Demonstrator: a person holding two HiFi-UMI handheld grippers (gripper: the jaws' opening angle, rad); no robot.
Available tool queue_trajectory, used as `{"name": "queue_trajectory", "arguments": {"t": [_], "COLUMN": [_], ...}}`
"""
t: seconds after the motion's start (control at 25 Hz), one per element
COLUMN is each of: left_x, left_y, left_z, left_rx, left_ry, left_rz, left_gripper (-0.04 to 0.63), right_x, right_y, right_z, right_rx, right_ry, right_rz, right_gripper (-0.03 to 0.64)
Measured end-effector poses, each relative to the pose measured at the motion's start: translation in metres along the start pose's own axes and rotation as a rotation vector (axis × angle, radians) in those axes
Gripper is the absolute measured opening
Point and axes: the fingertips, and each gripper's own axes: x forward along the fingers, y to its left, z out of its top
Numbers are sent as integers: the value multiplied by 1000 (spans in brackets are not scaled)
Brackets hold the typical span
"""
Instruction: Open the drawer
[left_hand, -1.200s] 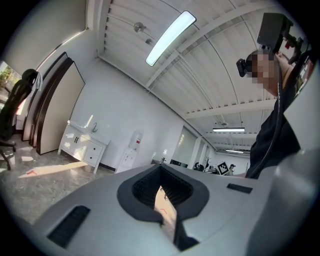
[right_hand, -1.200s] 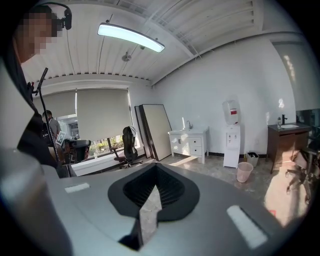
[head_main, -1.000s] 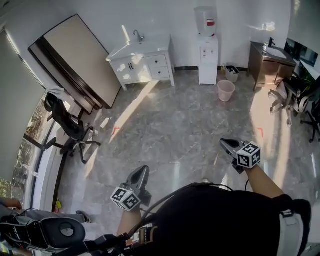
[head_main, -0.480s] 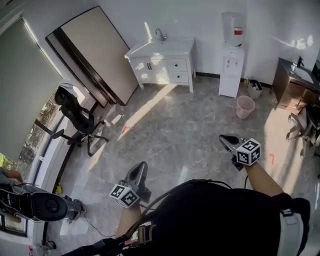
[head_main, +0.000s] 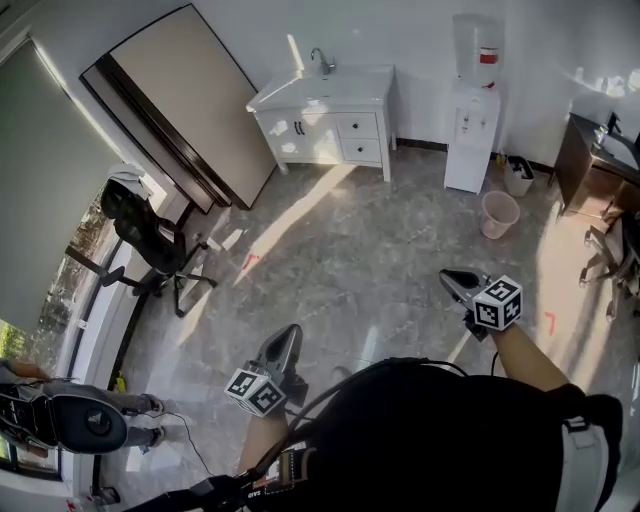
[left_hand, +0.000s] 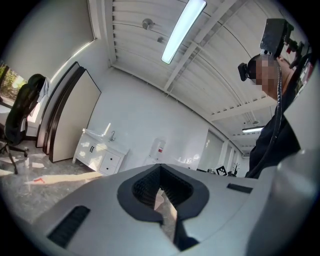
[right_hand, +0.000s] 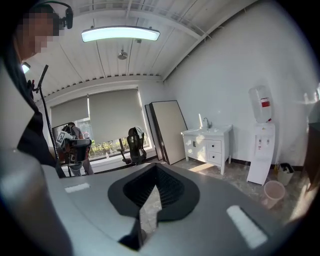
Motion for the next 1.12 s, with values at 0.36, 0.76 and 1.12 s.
{"name": "queue_trajectory", "arguments": {"t": [0.36,0.76,1.12], "left_x": [30,27,61], "left_y": [119,252,315], "left_z": [62,120,137], "left_rx": [8,16,-12], "left_ry": [30,17,15], "left_rz": [-100,-114,-34], "left_gripper": [-9,-9,-9], "right_x": [101,232,318], "right_y": [9,32,-12], "right_z": [48,83,109], "right_rx": [-1,-25,-14], "right_ry": [-23,-12,18], "right_rz": [-97,-113,-39], "right_gripper": [2,2,2]}}
